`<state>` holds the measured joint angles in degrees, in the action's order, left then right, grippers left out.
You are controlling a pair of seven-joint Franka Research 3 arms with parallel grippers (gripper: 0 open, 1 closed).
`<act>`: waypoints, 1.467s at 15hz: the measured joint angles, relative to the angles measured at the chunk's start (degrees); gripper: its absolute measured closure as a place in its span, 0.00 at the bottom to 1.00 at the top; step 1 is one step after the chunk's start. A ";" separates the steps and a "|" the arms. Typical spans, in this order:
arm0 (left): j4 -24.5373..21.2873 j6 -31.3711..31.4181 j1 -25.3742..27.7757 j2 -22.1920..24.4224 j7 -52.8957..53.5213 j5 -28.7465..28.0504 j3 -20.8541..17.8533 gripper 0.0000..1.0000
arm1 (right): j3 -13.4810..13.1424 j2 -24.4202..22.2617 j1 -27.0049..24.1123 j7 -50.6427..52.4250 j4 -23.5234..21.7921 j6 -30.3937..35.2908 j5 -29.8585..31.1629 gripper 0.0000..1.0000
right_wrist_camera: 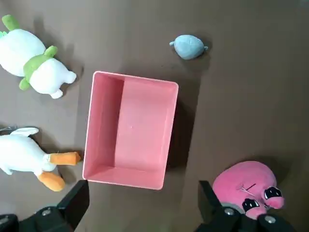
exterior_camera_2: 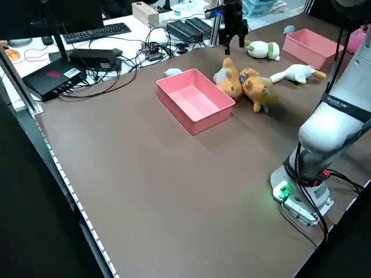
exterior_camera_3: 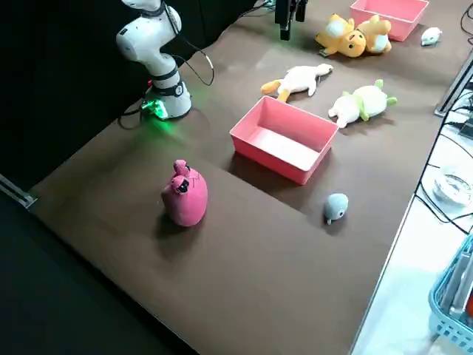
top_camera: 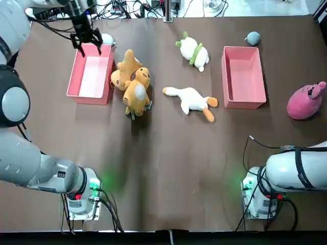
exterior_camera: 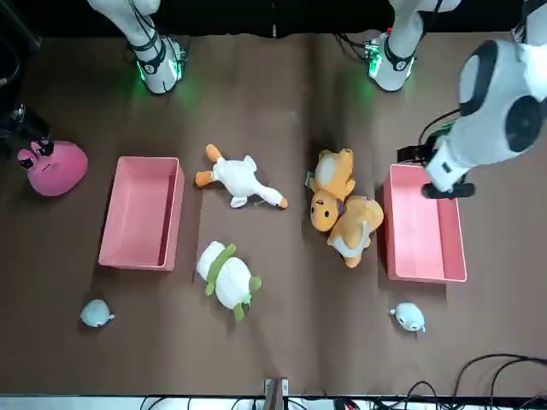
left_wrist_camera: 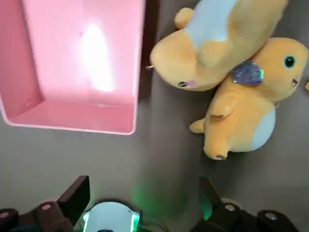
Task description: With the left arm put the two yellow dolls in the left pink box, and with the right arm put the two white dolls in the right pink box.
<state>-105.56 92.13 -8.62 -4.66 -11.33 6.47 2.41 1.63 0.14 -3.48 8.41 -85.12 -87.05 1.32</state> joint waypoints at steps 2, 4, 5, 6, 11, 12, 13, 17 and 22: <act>0.10 1.78 -1.09 -1.18 -0.12 0.00 0.07 0.01 | 0.00 0.00 0.00 0.00 -0.01 0.00 0.00 0.01; 0.73 3.05 -1.12 -2.76 0.10 0.00 0.07 0.01 | 0.00 0.00 0.00 0.00 -0.02 0.04 0.00 0.01; 1.42 3.33 -1.17 -3.67 0.21 -0.01 0.07 0.01 | 0.00 0.00 0.00 0.00 -0.01 0.04 0.00 0.01; 2.38 3.41 -1.25 -4.65 0.47 -0.13 0.07 0.01 | 0.00 0.00 0.00 0.00 -0.01 0.02 0.00 0.01; 8.01 3.52 -3.22 -10.91 1.70 -2.63 0.18 0.01 | -0.05 0.00 -0.06 0.01 -0.01 -0.22 0.00 0.01; 8.97 3.85 -4.30 -12.24 1.78 -3.55 0.22 0.01 | -0.06 0.00 -0.07 0.01 -0.02 -0.23 0.00 0.01; 9.82 4.38 -5.62 -13.51 1.78 -4.80 0.24 0.01 | -0.07 0.00 -0.07 0.01 -0.02 -0.23 0.00 0.01; 11.24 8.88 -10.34 -17.41 1.72 -7.76 0.30 0.01 | -0.08 0.00 -0.07 0.01 -0.03 -0.23 0.00 0.01; 11.36 19.64 -10.46 -22.01 3.55 -7.80 0.22 0.01 | 0.00 0.04 0.05 0.06 -0.30 -0.23 0.00 0.01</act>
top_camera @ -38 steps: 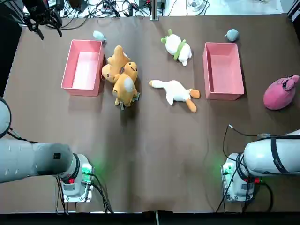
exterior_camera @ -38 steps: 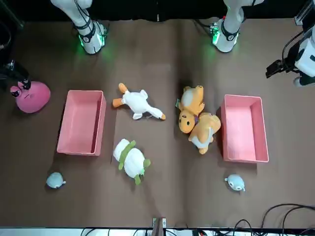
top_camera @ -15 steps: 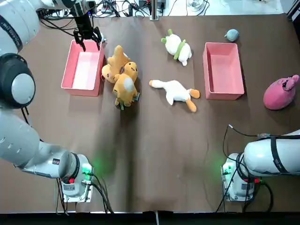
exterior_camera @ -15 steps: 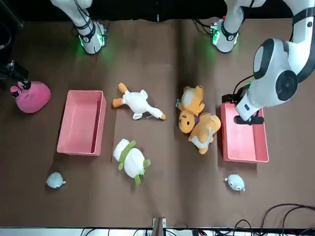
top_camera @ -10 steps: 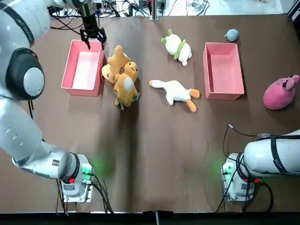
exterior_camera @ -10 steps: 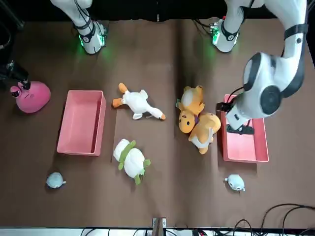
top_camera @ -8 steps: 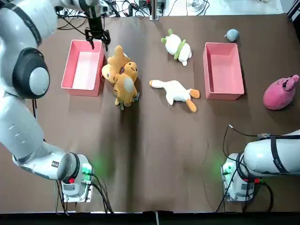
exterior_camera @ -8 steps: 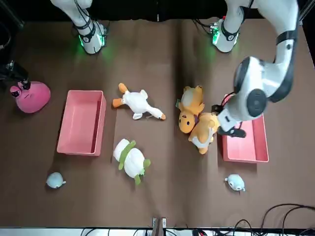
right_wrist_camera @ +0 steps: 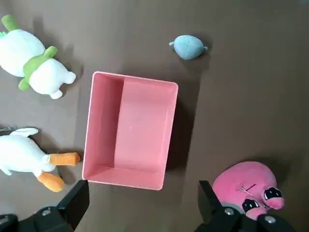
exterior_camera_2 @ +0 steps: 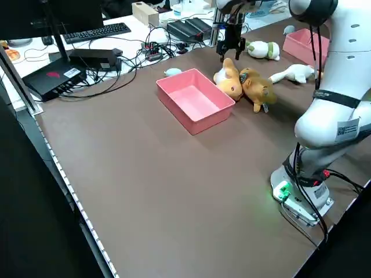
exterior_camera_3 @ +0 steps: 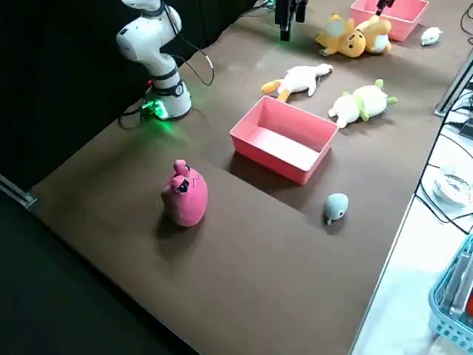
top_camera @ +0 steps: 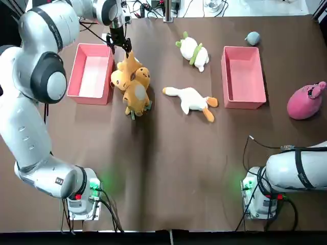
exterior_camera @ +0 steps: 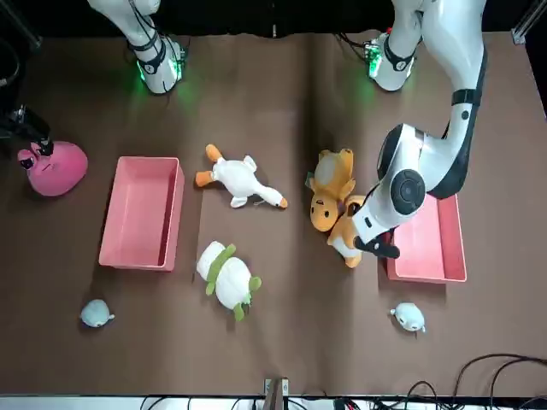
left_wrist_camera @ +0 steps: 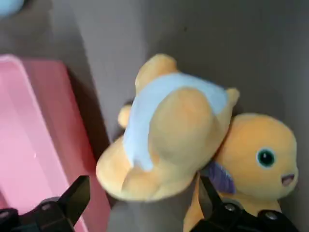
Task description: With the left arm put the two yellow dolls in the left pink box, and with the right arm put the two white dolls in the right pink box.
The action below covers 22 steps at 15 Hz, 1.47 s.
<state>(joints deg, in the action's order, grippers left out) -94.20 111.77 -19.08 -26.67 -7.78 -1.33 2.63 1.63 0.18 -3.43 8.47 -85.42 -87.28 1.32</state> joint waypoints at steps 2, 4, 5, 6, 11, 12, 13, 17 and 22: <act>0.01 3.04 0.31 -1.40 1.69 0.00 -0.01 0.01 | 0.11 0.11 0.93 0.06 -0.73 -0.04 0.00 0.01; 0.06 4.25 0.43 -2.76 2.52 0.00 0.02 0.01 | 0.20 0.34 2.69 0.03 -2.18 -0.92 0.00 0.01; 0.09 4.49 0.38 -3.46 2.66 0.00 0.11 0.01 | 0.24 0.47 3.40 0.03 -3.15 -1.76 -0.02 0.01; 0.10 4.80 0.30 -4.24 2.73 0.00 0.20 0.01 | 0.29 0.53 4.00 0.03 -4.52 -3.37 -0.03 0.01; 0.25 7.30 0.19 -7.18 7.74 0.01 0.34 0.18 | 0.56 1.27 9.80 0.07 -13.17 -13.26 -0.23 0.01; 0.25 7.30 0.25 -7.38 8.58 0.01 0.34 0.28 | 0.66 1.37 12.15 0.08 -15.08 -15.37 -0.57 0.01; 0.25 7.30 0.35 -7.52 9.36 0.01 0.34 0.38 | 0.73 1.49 14.96 0.08 -17.45 -18.61 -0.75 0.01; 0.47 6.44 0.62 -7.55 10.67 0.02 0.49 0.70 | 1.04 5.64 21.54 -0.87 -22.95 -28.05 -0.76 0.00; 1.92 1.30 1.52 -4.10 10.60 0.04 0.75 0.98 | 0.94 13.74 23.95 0.13 -20.36 -36.60 -0.60 0.00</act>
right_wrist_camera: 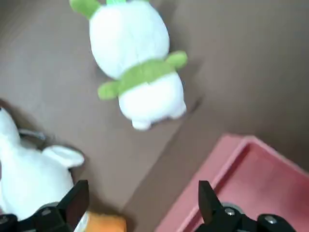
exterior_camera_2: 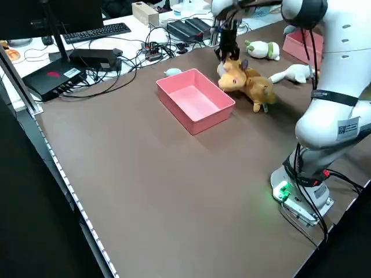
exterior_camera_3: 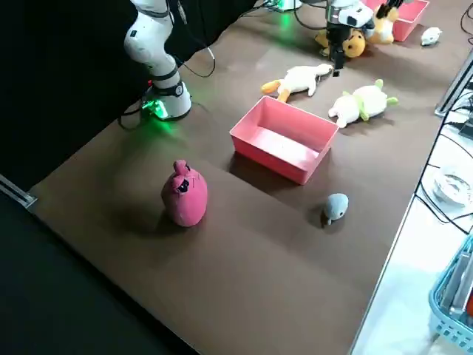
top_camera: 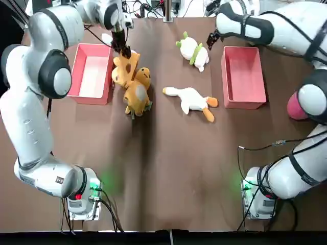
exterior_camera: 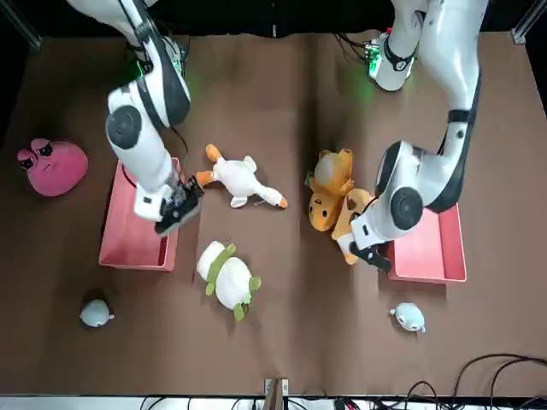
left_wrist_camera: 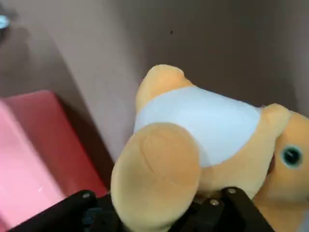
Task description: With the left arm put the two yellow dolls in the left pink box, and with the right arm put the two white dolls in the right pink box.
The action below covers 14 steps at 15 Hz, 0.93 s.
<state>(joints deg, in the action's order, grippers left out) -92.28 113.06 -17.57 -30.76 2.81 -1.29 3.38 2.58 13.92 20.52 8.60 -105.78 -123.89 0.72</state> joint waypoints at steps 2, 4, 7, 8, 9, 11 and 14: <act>1.01 -6.42 1.01 5.48 -0.30 0.00 0.04 0.98 | -0.13 7.11 0.69 2.99 8.27 -2.38 0.08 0.00; 1.85 -11.06 2.45 9.10 -0.30 0.00 0.05 0.98 | -0.39 13.16 0.67 4.10 16.24 -2.46 0.05 0.00; 2.59 -17.92 4.53 12.77 -0.58 -0.31 -0.77 1.00 | -0.35 21.68 1.09 4.51 23.55 -5.93 0.02 0.00; 2.60 -19.99 5.49 13.37 -0.72 -0.94 -1.78 1.00 | -0.33 23.89 1.27 4.70 24.44 -7.69 0.02 0.00; 2.56 -21.79 7.31 13.53 -0.61 -1.50 -2.61 0.99 | -0.34 25.79 1.39 5.15 24.92 -9.44 0.02 0.00; 1.96 -24.22 12.88 12.89 2.04 -1.90 -3.32 0.96 | -0.34 28.81 1.47 6.18 25.21 -12.87 0.02 0.00; 0.76 -24.76 19.45 9.47 11.88 -1.90 -3.46 1.00 | -0.52 31.06 1.42 8.06 25.29 -13.97 -0.08 0.00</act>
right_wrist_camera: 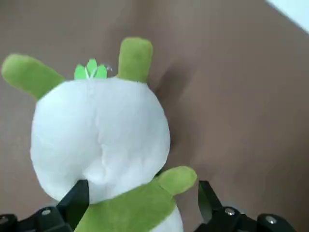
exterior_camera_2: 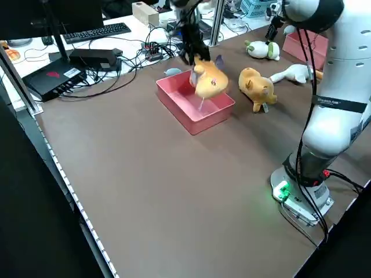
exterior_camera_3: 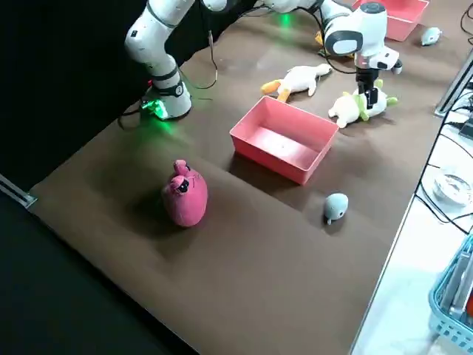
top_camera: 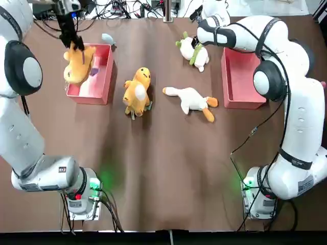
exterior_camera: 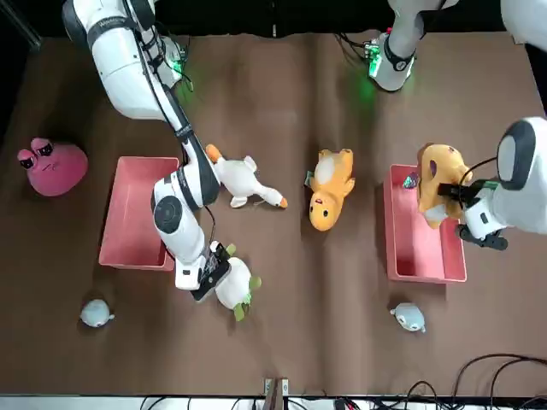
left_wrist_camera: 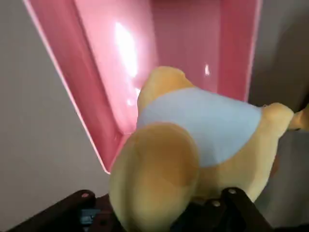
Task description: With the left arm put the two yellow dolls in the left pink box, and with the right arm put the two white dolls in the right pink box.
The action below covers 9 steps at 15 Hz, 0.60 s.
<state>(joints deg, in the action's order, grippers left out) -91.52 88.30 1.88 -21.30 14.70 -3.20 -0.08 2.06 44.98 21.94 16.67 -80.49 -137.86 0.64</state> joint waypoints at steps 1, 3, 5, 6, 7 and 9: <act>-0.13 0.00 0.56 -1.40 2.18 0.00 0.01 1.00 | 0.01 0.28 0.03 0.47 -0.13 0.03 -0.02 0.00; -0.40 -0.17 -0.24 -4.08 5.95 0.00 0.33 1.00 | 0.20 0.49 0.06 2.84 -0.80 0.13 -0.05 0.00; -0.61 -0.29 -1.73 -6.57 8.78 0.00 0.61 1.00 | 0.58 0.48 -0.22 7.18 -1.04 0.13 -0.37 0.00; -0.61 -0.25 -2.16 -7.58 10.34 -0.11 0.62 1.00 | 1.11 0.40 -0.64 9.37 -1.04 0.13 -0.57 0.00; -0.59 -0.21 -2.37 -8.37 11.95 -0.70 0.62 1.00 | 1.95 0.27 -1.18 11.13 -1.04 0.13 -0.74 0.00; -0.55 -0.20 -2.31 -9.44 14.88 -2.30 0.62 1.00 | 3.76 0.05 -2.06 12.82 -1.04 0.79 -0.86 0.00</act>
<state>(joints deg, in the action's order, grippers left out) -92.07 88.10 -0.42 -30.73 29.57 -5.49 0.55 5.82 45.03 19.88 29.49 -81.53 -137.07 -0.22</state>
